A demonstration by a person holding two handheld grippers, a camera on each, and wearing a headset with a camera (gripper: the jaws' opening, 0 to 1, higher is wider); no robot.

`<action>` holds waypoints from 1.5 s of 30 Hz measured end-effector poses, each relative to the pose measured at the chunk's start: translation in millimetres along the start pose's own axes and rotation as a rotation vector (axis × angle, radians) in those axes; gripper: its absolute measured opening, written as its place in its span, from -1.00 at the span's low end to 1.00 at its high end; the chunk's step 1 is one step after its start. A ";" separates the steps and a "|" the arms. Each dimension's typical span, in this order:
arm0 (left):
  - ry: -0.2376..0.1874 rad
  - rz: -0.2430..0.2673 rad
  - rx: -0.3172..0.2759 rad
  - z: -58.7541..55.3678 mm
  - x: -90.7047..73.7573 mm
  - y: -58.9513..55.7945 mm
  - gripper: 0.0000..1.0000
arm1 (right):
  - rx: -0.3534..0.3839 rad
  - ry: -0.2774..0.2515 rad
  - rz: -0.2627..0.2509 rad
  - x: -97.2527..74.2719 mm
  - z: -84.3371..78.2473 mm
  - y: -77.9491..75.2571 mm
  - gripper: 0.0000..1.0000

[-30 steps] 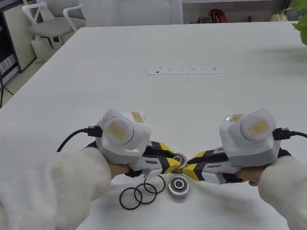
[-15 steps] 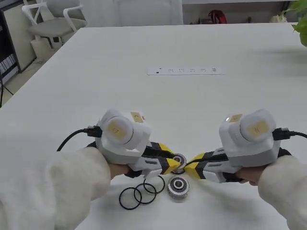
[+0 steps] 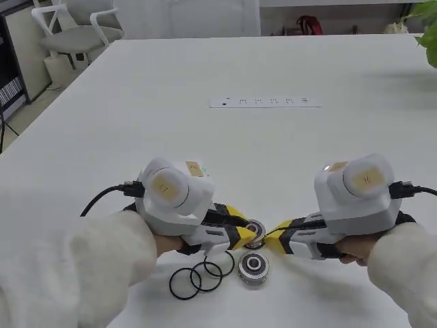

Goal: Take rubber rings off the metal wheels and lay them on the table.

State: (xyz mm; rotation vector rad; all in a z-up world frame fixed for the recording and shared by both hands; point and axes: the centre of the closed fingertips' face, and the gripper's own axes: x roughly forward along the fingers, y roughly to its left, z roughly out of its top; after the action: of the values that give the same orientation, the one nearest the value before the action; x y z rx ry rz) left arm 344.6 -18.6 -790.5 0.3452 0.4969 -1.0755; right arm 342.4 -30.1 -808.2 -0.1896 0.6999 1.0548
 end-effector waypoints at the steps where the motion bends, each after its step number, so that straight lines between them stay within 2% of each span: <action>1: 0.000 0.000 0.001 0.0 0.0 0.0 -0.72 | 0.006 0.000 0.000 -0.2 0.0 -0.2 -1.00; 10: -0.002 0.003 0.004 -0.7 -0.3 -0.3 -0.72 | 0.037 -0.010 -0.004 -1.6 1.1 -2.1 -1.00; 14: -0.001 0.004 0.004 -0.8 -0.5 -0.1 -0.72 | 0.086 -0.038 -0.005 -4.4 5.7 -6.0 -1.00; 31: -0.009 0.006 0.004 -0.8 -0.5 0.4 -0.72 | 0.165 -0.083 0.009 -5.5 12.9 -4.8 -1.00; 45: -0.009 0.012 0.003 -1.0 -0.4 1.4 -0.72 | 0.162 -0.080 0.004 -4.7 17.1 -0.4 -1.00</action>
State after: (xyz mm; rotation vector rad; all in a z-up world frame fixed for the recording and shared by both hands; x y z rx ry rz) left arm 345.5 -17.2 -791.1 0.3455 0.4842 -1.0659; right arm 348.8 -25.8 -792.3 -0.0065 0.7104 0.9990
